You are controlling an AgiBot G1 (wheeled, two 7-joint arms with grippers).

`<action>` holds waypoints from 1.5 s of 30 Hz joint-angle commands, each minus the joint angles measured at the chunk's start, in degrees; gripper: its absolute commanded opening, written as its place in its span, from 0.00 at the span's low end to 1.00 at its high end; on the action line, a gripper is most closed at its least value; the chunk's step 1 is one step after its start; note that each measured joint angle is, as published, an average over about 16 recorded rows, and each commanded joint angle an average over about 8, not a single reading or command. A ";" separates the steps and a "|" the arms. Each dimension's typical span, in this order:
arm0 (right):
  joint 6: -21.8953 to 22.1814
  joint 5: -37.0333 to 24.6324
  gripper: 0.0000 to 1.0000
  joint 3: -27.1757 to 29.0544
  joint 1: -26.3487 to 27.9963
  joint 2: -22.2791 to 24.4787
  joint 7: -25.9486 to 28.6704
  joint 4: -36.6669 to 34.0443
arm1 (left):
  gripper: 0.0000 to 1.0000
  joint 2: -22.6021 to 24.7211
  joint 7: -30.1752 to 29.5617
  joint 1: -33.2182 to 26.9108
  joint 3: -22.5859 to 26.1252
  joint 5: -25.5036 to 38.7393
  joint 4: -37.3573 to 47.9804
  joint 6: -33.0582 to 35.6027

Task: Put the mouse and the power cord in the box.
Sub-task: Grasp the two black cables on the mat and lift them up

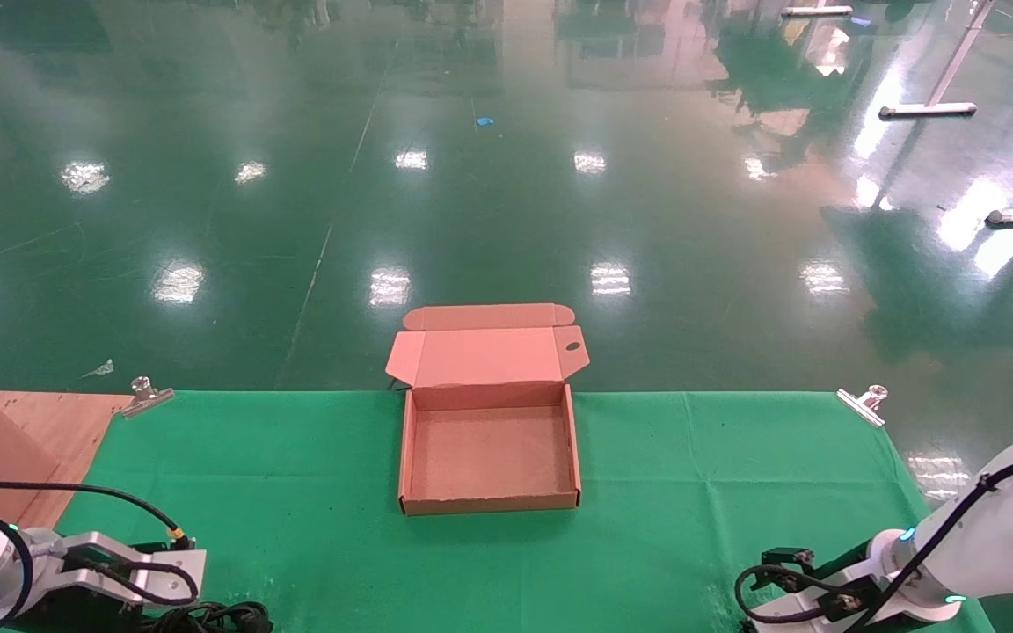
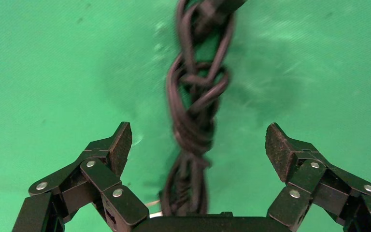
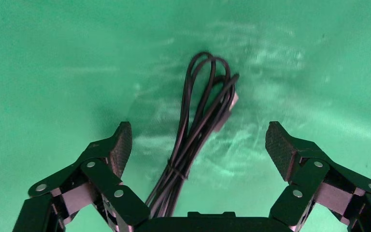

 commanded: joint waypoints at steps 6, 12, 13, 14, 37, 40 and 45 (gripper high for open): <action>0.86 0.08 0.00 0.11 1.06 -0.21 -1.15 -2.81 | 0.16 0.47 1.17 -0.42 -0.16 -0.14 1.84 -1.34; 0.56 0.75 0.00 0.55 1.46 -0.50 -2.33 -4.33 | 0.00 0.71 2.76 -0.45 -0.33 -0.43 3.03 -0.95; 0.47 0.88 0.00 0.63 1.51 -0.54 -2.51 -4.54 | 0.00 0.74 2.97 -0.47 -0.35 -0.46 3.23 -0.91; 0.38 1.00 0.00 0.71 1.56 -0.59 -2.69 -4.75 | 0.00 0.76 3.14 -0.50 -0.36 -0.48 3.43 -0.91; -0.50 2.26 0.00 1.57 2.81 -0.44 -5.14 -7.42 | 0.00 1.46 5.49 -1.57 -0.29 -0.36 6.10 -0.36; -0.66 2.33 0.00 1.62 2.90 -0.45 -5.27 -7.59 | 0.00 1.56 5.62 -1.76 -0.26 -0.32 6.26 -0.13; -0.97 2.34 0.00 1.62 3.01 -0.48 -5.45 -7.83 | 0.00 1.68 5.83 -2.14 -0.20 -0.24 6.44 0.31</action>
